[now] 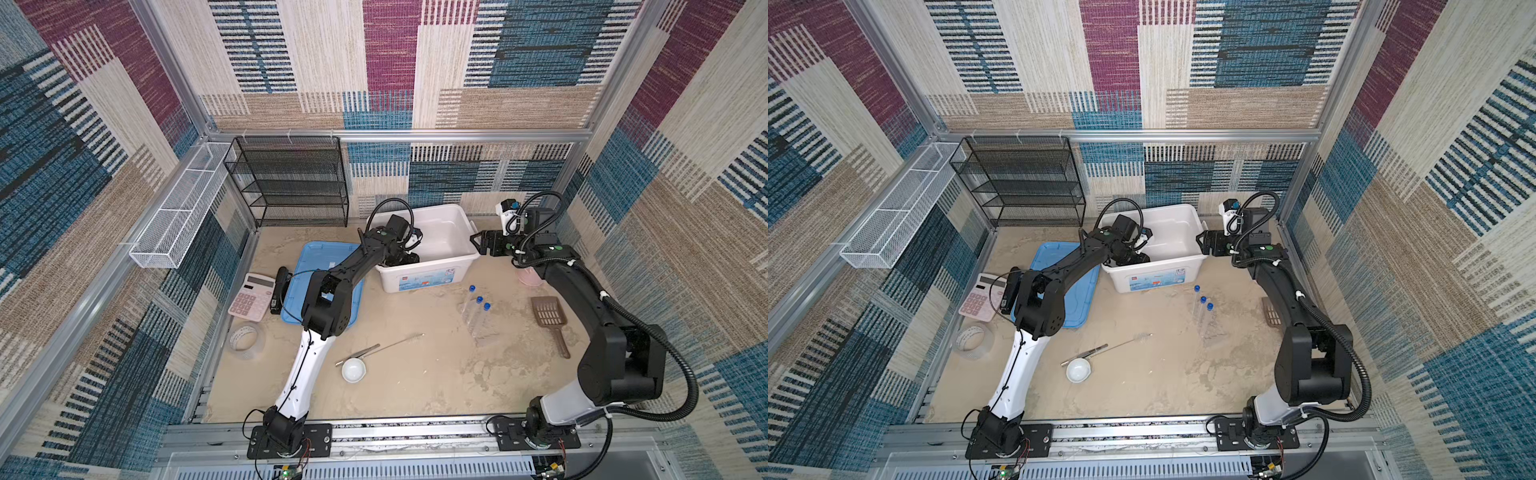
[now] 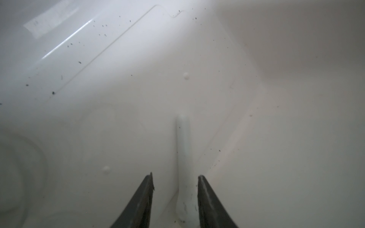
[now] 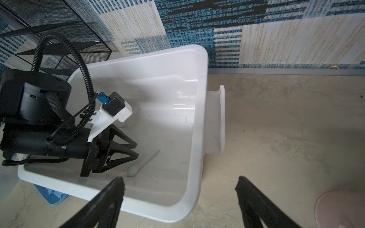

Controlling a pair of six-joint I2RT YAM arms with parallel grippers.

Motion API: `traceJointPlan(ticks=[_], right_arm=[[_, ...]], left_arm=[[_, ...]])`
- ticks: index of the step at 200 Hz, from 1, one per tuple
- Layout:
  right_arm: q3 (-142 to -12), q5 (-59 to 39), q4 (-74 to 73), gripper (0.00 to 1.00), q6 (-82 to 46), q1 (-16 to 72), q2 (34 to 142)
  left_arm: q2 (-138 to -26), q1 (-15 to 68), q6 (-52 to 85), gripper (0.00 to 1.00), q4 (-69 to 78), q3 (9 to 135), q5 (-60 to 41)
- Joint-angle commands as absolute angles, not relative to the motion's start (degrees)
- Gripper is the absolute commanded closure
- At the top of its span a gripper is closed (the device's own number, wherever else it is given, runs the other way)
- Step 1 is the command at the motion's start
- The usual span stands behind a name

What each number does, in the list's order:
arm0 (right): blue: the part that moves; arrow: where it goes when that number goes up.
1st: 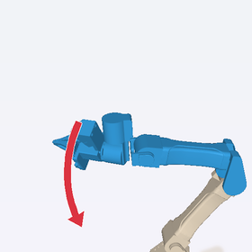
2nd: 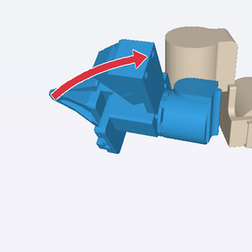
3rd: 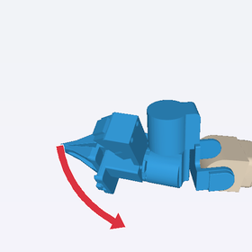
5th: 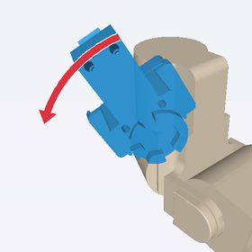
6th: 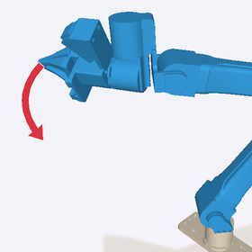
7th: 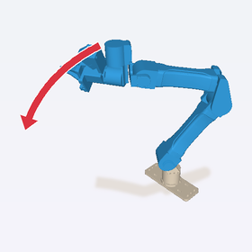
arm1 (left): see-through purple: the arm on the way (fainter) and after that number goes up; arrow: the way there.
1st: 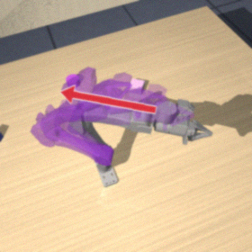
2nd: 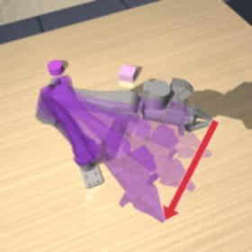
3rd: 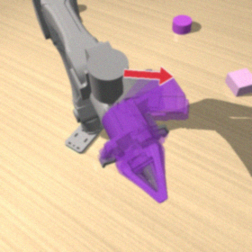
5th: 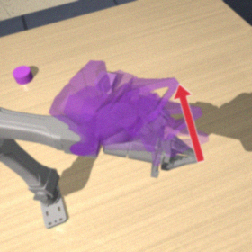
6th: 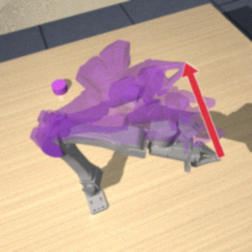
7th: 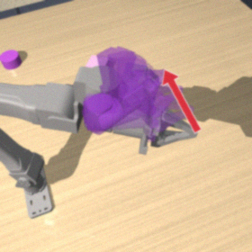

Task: Organize the chemistry lab equipment
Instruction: 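Open the left gripper to release the white pestle in the bin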

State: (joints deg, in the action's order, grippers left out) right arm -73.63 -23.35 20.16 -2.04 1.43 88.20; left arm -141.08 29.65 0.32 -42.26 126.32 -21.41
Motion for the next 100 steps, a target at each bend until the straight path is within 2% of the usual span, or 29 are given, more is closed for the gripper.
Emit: traceJointPlan(ticks=[1, 100], right_arm=[[-73.74, -22.07, 19.79, 0.09, -1.31, 1.49, 87.13], [-69.7, -26.6, 16.04, 0.06, 2.28, 1.57, 79.34]], left_arm=[[-139.68, 29.62, 1.71, 0.55, -43.86, 126.56, -23.61], [-129.72, 29.62, 4.29, 0.41, -36.2, 120.36, -23.25]])
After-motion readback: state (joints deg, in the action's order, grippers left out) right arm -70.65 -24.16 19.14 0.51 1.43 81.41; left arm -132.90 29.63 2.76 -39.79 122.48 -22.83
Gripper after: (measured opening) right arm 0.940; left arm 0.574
